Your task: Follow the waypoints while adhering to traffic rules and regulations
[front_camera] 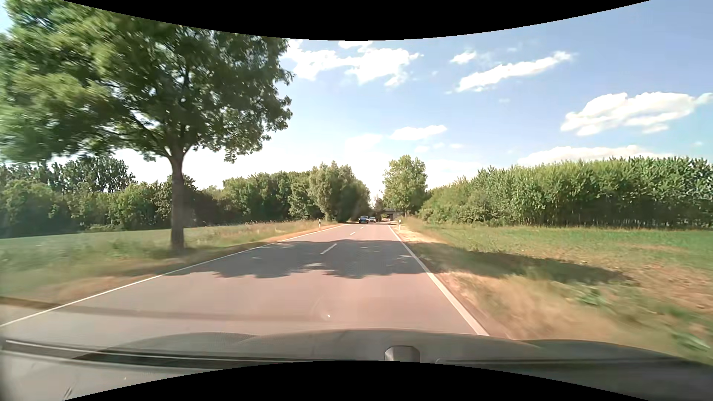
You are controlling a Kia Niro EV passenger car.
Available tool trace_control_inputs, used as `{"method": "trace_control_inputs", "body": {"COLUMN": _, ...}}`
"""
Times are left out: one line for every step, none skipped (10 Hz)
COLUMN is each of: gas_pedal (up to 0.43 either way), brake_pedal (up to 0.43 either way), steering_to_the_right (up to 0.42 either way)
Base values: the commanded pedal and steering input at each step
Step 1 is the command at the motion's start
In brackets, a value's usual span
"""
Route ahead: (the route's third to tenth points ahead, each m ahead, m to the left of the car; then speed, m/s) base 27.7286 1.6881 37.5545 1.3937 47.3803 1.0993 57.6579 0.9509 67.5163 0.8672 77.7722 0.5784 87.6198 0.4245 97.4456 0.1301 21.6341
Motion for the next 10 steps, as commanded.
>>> {"method": "trace_control_inputs", "body": {"gas_pedal": 0.0, "brake_pedal": 0.037, "steering_to_the_right": 0.003}}
{"method": "trace_control_inputs", "body": {"gas_pedal": 0.0, "brake_pedal": 0.043, "steering_to_the_right": 0.003}}
{"method": "trace_control_inputs", "body": {"gas_pedal": 0.0, "brake_pedal": 0.049, "steering_to_the_right": 0.003}}
{"method": "trace_control_inputs", "body": {"gas_pedal": 0.0, "brake_pedal": 0.055, "steering_to_the_right": 0.003}}
{"method": "trace_control_inputs", "body": {"gas_pedal": 0.0, "brake_pedal": 0.061, "steering_to_the_right": 0.003}}
{"method": "trace_control_inputs", "body": {"gas_pedal": 0.0, "brake_pedal": 0.067, "steering_to_the_right": 0.003}}
{"method": "trace_control_inputs", "body": {"gas_pedal": 0.0, "brake_pedal": 0.073, "steering_to_the_right": 0.004}}
{"method": "trace_control_inputs", "body": {"gas_pedal": 0.0, "brake_pedal": 0.079, "steering_to_the_right": 0.003}}
{"method": "trace_control_inputs", "body": {"gas_pedal": 0.0, "brake_pedal": 0.079, "steering_to_the_right": 0.003}}
{"method": "trace_control_inputs", "body": {"gas_pedal": 0.0, "brake_pedal": 0.085, "steering_to_the_right": 0.003}}
